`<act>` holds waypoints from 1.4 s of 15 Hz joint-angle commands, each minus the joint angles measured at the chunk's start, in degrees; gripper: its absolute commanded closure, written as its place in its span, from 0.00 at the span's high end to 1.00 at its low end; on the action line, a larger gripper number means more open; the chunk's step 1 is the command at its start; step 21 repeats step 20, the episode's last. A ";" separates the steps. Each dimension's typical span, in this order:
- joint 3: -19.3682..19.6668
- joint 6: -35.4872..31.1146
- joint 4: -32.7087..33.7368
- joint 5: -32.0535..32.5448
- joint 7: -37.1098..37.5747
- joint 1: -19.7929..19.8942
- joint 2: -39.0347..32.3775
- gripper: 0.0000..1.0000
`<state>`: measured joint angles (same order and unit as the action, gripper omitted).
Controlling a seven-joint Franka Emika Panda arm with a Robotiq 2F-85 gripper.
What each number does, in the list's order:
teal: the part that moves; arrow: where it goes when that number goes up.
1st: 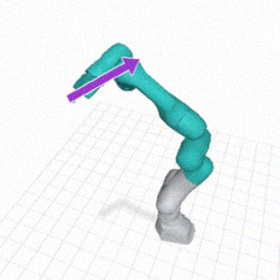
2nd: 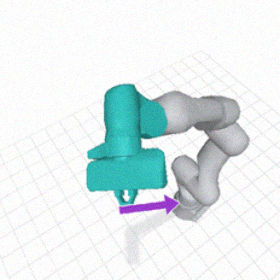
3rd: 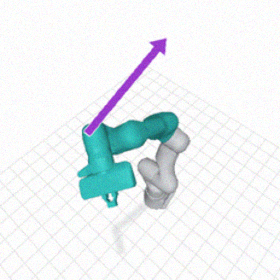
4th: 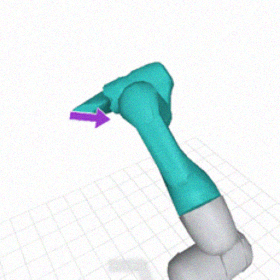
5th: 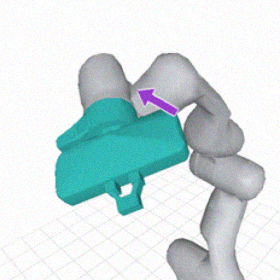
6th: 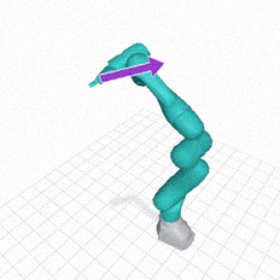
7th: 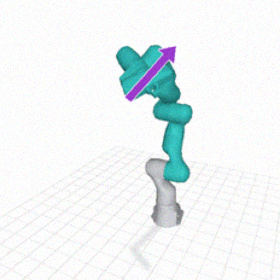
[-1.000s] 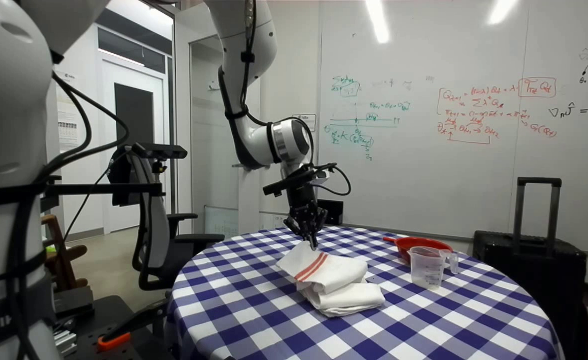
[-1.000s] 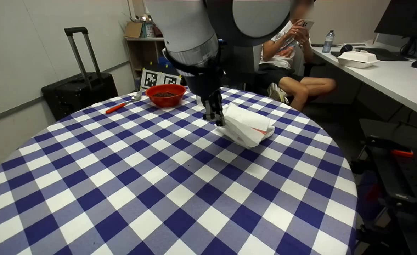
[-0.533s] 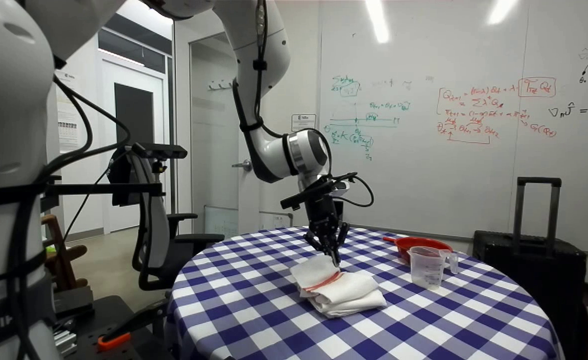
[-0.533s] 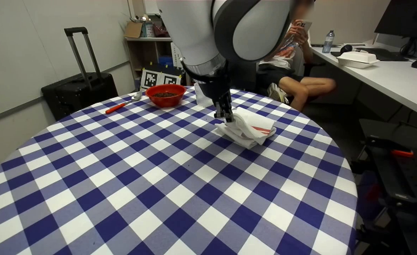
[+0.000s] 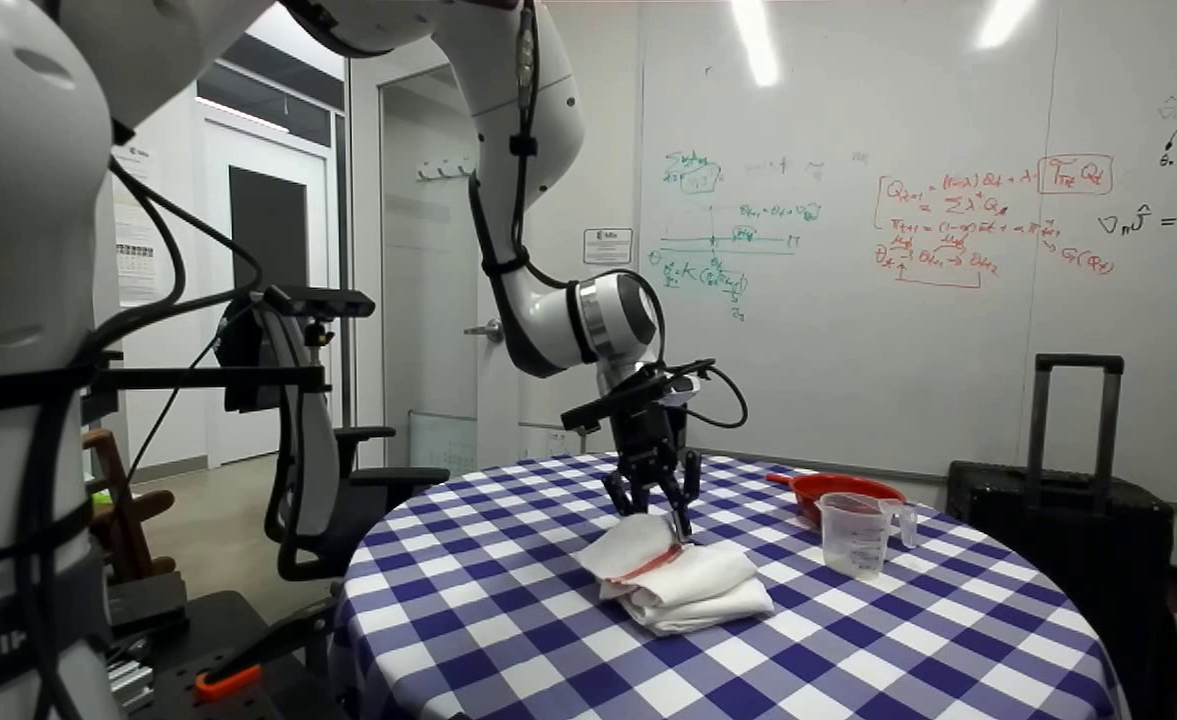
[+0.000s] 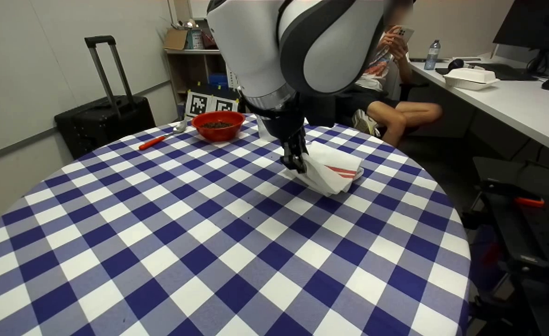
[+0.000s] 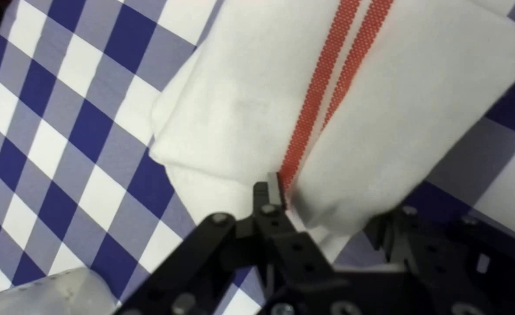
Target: Fold the cloth on the table
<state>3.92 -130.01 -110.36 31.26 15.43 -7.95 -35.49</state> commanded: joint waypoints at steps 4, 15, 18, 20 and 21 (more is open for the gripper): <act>-4.34 -10.37 -10.93 -15.62 -3.48 3.72 11.77 0.99; -7.09 -21.12 -45.06 -35.26 -13.99 5.80 44.60 1.00; -6.76 -21.57 -42.77 -33.60 -12.18 5.75 41.46 1.00; -6.76 -21.57 -44.49 -33.59 -12.20 5.76 43.62 1.00; -6.76 -21.57 -44.49 -33.59 -12.20 5.76 43.62 1.00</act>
